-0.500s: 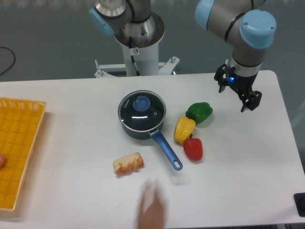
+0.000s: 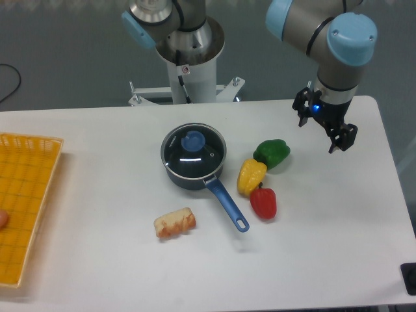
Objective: Open the lid
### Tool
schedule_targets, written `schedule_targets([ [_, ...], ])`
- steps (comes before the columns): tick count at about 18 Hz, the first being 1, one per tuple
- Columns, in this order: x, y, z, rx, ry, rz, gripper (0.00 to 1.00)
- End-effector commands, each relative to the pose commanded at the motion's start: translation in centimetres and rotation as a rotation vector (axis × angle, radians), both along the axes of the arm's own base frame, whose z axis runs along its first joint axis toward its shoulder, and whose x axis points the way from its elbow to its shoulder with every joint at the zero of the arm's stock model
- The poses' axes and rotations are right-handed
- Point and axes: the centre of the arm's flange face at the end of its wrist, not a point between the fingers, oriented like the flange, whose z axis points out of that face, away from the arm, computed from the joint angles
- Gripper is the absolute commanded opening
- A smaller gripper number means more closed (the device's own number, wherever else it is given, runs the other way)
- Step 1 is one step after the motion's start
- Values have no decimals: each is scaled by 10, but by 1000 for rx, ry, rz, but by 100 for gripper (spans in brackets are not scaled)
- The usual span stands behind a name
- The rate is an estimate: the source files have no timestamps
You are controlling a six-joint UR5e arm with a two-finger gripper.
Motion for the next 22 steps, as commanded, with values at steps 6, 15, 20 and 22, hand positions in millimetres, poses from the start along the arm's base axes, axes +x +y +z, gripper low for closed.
schedule_targets([
  [6, 2, -3, -12, 4, 0, 43, 100],
  [15, 62, 41, -29, 15, -17, 272, 100],
  [20, 115, 95, -33, -20, -4, 199, 100],
  [22, 130, 106, -33, -25, -7, 168, 100],
])
